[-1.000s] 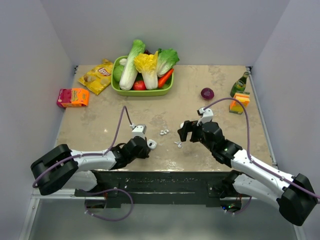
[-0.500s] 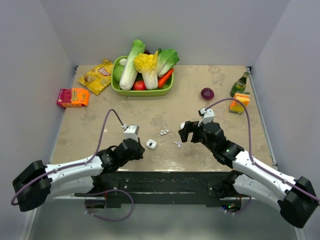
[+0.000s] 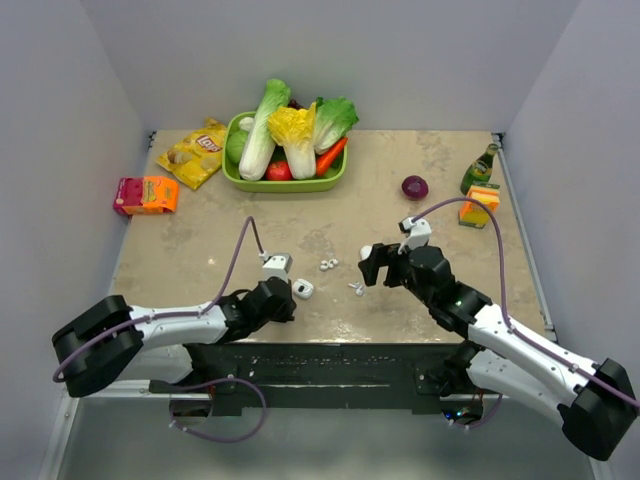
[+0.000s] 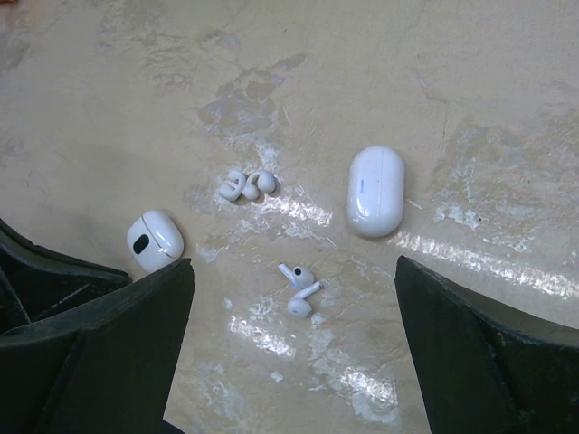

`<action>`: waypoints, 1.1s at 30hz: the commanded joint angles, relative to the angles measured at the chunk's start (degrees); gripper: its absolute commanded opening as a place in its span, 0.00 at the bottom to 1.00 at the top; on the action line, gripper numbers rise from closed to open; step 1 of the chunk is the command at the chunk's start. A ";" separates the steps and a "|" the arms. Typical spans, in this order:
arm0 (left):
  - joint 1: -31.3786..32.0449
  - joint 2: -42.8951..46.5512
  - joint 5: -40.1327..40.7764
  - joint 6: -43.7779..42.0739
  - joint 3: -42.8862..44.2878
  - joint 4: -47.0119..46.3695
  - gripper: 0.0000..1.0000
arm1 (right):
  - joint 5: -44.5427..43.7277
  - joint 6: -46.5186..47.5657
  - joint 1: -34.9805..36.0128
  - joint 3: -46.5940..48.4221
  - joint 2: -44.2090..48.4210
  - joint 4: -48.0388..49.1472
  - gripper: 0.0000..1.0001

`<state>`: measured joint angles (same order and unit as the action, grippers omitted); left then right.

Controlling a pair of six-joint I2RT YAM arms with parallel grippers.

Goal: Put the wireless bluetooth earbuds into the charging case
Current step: Adjust the charging case at the center of the board.

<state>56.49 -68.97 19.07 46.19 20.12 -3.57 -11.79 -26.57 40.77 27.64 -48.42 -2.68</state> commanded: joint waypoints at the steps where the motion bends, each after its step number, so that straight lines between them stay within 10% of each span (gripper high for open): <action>1: 0.55 -3.89 -2.01 -2.07 2.82 -4.68 0.00 | 0.54 -0.06 0.01 1.28 0.61 0.13 0.95; 21: 0.82 -11.63 0.44 -2.16 6.34 -5.39 0.00 | 0.45 0.38 0.01 1.36 -0.80 0.74 0.95; 28: 3.53 3.38 -1.84 -6.63 -1.04 -9.87 0.01 | 0.71 0.90 0.09 1.80 0.35 -0.22 0.96; 33: 4.16 15.35 2.10 -5.42 -2.10 -3.75 0.39 | 1.16 0.82 0.01 2.51 0.17 -0.14 0.96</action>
<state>60.23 -59.72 17.39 40.93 17.85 -9.32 -11.64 -26.30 40.77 27.64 -49.30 -3.25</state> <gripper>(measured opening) 0.282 0.956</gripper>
